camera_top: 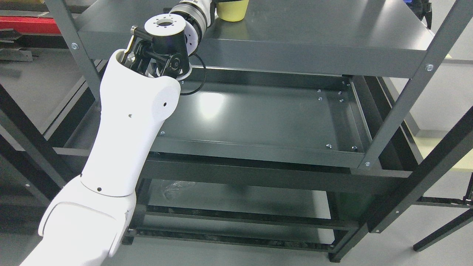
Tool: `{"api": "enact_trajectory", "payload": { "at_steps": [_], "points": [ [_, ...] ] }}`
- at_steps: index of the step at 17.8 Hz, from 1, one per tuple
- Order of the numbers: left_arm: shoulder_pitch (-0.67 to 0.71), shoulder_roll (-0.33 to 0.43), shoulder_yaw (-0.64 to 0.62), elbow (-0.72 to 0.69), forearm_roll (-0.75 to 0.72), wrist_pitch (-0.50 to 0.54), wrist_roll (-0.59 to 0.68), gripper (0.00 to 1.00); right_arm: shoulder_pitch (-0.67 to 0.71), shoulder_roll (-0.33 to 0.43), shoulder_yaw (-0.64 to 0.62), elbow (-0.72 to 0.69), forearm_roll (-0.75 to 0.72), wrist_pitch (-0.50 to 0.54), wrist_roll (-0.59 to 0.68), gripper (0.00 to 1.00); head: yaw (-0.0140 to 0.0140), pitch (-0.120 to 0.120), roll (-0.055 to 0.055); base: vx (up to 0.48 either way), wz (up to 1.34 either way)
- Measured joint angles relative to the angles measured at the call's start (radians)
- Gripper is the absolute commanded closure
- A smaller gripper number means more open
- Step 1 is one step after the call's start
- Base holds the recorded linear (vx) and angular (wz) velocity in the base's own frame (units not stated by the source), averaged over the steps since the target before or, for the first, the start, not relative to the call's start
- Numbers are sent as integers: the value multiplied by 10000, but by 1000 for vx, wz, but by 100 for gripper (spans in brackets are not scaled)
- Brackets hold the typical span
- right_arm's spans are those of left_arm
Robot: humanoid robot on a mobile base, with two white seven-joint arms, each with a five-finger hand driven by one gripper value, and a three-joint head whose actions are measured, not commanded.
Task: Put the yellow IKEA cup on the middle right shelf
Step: 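Extend the left arm to set the cup onto the upper shelf, then open the left hand and withdraw it from the cup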
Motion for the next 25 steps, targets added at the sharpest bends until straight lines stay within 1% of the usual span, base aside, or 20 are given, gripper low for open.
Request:
{"api": "enact_trajectory", "payload": {
  "at_steps": [9, 15, 18, 21, 23, 25],
  "points": [
    [-7, 0, 111, -543, -46, -165, 0, 1, 0, 0, 0, 0, 0, 0, 0, 1, 0, 0, 0, -1, 4],
    [-17, 1, 253, -817, -414, -1054, 10, 1, -1, 0, 0, 0, 0, 0, 0, 1, 0, 0, 0, -44, 73],
    [-19, 1, 301, -975, -502, -1418, -355, 1, -1, 0, 0, 0, 0, 0, 0, 1, 0, 0, 0, -90, -1],
    [-17, 1, 330, -1155, -551, -1544, -794, 1, 0, 0, 0, 1, 0, 0, 0, 1, 0, 0, 0, -109, -136],
    [24, 0, 348, -1319, -559, -1574, -1220, 1, 2, 0, 0, 1, 0, 0, 0, 1, 0, 0, 0, -107, -101],
    [143, 1, 365, -1501, -565, -1605, -2006, 1, -1, 0, 0, 1, 0, 0, 0, 1, 0, -1, 0, -108, -16]
  ]
}}
